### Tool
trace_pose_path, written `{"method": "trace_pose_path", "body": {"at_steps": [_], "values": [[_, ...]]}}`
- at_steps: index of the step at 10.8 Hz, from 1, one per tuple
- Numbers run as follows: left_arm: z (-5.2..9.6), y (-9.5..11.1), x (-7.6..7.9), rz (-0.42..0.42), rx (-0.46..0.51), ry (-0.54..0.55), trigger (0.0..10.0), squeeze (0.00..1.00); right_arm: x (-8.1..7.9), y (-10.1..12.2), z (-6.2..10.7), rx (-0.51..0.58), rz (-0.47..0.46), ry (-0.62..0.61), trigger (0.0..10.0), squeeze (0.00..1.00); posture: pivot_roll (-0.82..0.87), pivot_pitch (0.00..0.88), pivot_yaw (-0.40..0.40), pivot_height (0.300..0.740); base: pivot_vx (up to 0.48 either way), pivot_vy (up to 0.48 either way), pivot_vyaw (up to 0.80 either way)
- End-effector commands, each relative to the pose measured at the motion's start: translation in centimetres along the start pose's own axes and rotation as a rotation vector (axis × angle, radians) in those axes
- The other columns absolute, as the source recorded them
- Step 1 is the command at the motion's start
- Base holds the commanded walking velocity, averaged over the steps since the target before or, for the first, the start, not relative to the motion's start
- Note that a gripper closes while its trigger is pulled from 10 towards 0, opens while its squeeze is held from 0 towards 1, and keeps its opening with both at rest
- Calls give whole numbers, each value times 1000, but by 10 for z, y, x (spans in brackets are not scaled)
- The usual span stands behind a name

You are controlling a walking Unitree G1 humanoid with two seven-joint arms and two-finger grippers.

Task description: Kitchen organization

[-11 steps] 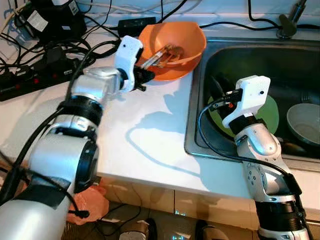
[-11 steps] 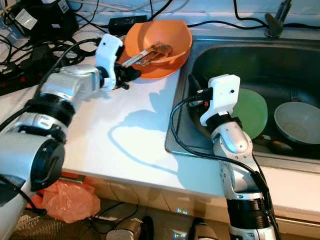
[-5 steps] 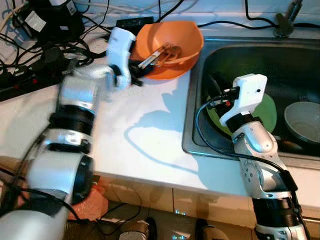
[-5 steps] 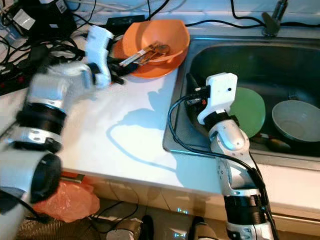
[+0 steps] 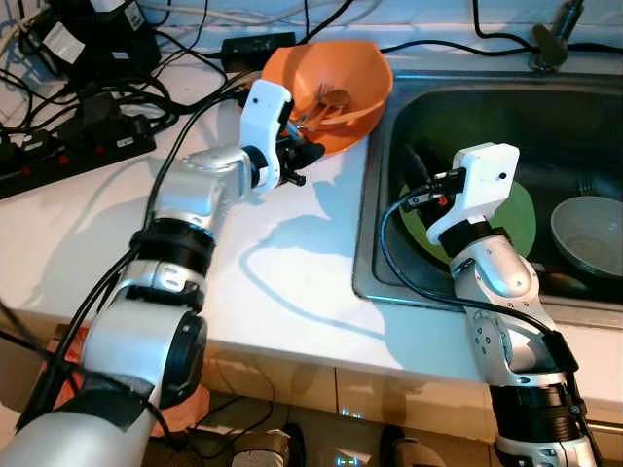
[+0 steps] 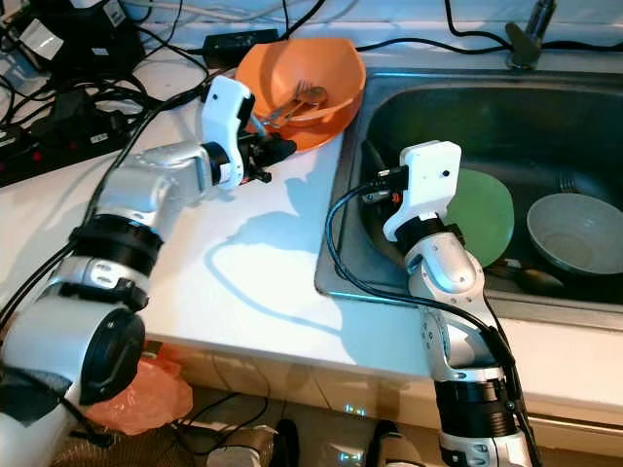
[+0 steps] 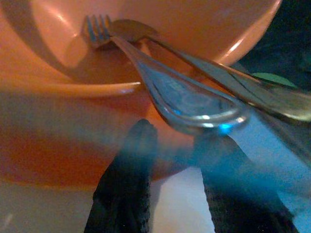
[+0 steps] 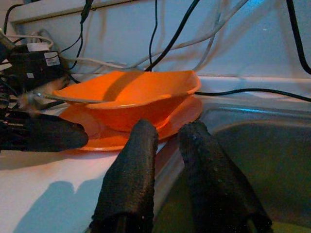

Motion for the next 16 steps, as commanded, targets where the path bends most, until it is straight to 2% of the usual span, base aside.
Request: {"method": "trace_pose_path", "body": {"at_steps": [1, 3, 5, 10, 13, 16], "values": [[-3, -6, -1, -25, -32, 28, 10000, 0, -2, -24, 8, -80, -20, -9, 10000, 0, 77, 186, 187, 740, 0, 0, 0], [-8, 3, 0, -69, -9, 77, 10000, 0, -2, -24, 8, -79, -20, -13, 10000, 0, 71, 185, 187, 740, 0, 0, 0], [-11, 12, 4, -78, 21, 73, 10000, 0, -1, -24, 9, -79, -19, -17, 10000, 0, 73, 182, 186, 740, 0, 0, 0], [-19, 15, 4, -79, 16, 156, 10000, 0, -4, -24, 9, -76, -26, -12, 10000, 0, 63, 177, 188, 740, 0, 0, 0], [-21, 3, 8, -137, -67, 129, 10000, 0, -4, -23, 9, -75, -25, -17, 10000, 0, 62, 183, 195, 740, 0, 0, 0], [-11, -1, -4, -104, -121, 83, 10000, 0, -2, -23, 9, -76, -24, -21, 10000, 0, 86, 190, 200, 740, 0, 0, 0]]}}
Point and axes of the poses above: a point about 5 cm out from each wrist's last joint towards the gripper, its own z axis pointing back from the gripper into the wrist, its own y axis along the axis of the wrist's last joint, x = y × z, the point moved 3 cm from there along -z, pointing out of the wrist towards the gripper, and after that the axes turned 7 degrees about z, right-handed, at the moved point
